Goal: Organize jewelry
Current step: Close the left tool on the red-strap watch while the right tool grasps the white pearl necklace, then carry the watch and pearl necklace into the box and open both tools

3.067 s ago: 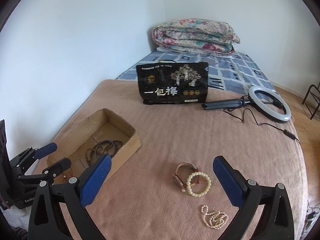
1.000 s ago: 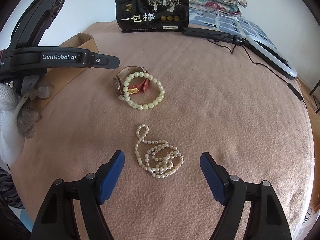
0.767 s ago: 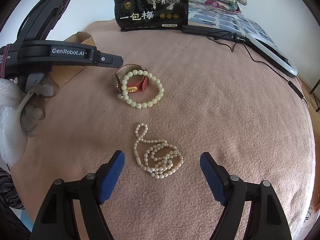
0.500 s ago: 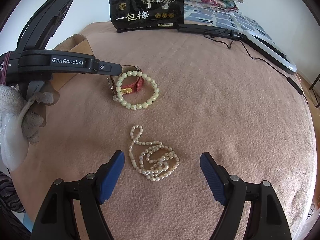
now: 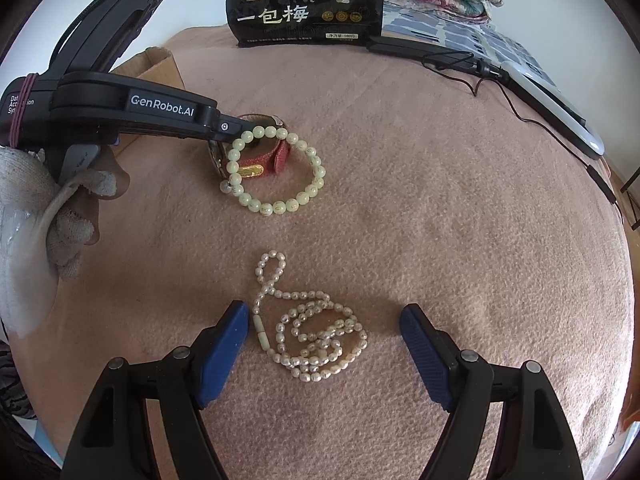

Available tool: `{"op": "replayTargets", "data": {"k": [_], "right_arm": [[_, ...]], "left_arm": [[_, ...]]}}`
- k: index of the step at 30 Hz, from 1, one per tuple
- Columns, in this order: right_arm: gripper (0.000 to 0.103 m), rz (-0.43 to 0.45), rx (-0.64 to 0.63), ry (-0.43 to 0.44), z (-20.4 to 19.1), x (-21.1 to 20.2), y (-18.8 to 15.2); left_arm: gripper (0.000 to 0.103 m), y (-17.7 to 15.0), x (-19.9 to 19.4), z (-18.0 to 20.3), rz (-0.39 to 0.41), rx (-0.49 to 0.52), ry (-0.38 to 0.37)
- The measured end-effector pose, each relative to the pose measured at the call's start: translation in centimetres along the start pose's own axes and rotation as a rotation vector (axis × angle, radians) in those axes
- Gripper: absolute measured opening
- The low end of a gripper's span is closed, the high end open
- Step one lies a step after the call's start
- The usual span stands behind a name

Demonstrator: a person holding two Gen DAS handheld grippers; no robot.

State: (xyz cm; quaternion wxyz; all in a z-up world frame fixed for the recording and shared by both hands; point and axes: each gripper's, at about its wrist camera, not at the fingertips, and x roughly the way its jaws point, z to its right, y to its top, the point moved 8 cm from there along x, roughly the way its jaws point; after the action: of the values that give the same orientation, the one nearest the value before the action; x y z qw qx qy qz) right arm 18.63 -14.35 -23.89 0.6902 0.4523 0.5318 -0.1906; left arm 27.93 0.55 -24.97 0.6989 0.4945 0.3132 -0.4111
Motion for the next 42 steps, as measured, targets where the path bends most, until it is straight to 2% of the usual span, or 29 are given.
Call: {"op": "replayTargets", "data": {"k": [2,6,10,16,19,26,31,42], "right_arm": [[0.078,-0.006,-0.007,-0.005,0.0,0.1,0.0],[0.062,-0.015,-0.033,-0.019,-0.2,-0.1,0.1],[0.039,-0.019,-0.046,-0.027,-0.2,-0.4,0.0],[0.016,-0.020,-0.042,-0.043,0.0,-0.6,-0.1],[0.010,-0.021,-0.039,-0.049,0.1,-0.7,-0.1],[0.006,-0.019,-0.024,-0.050,0.3,-0.9,0.0],[0.006,-0.010,-0.023,-0.067,0.5,-1.2,0.3],[0.006,0.062,0.025,-0.084,1.6,-4.0,1.5]], "left_arm": [[0.021,0.0,0.1,0.1,0.002,0.006,0.002],[0.011,0.2,0.1,0.0,0.006,0.020,0.010],[0.009,0.5,-0.2,-0.2,0.027,0.016,0.025],[0.008,1.2,-1.3,-0.7,0.079,0.015,0.070],[0.008,1.4,-1.6,-1.0,0.093,0.007,0.076],[0.008,2.3,-3.1,-0.6,0.155,0.019,0.096],[0.008,3.0,-4.2,-0.4,0.185,0.006,0.082],[0.008,3.5,-7.4,-0.5,0.237,-0.002,0.076]]}}
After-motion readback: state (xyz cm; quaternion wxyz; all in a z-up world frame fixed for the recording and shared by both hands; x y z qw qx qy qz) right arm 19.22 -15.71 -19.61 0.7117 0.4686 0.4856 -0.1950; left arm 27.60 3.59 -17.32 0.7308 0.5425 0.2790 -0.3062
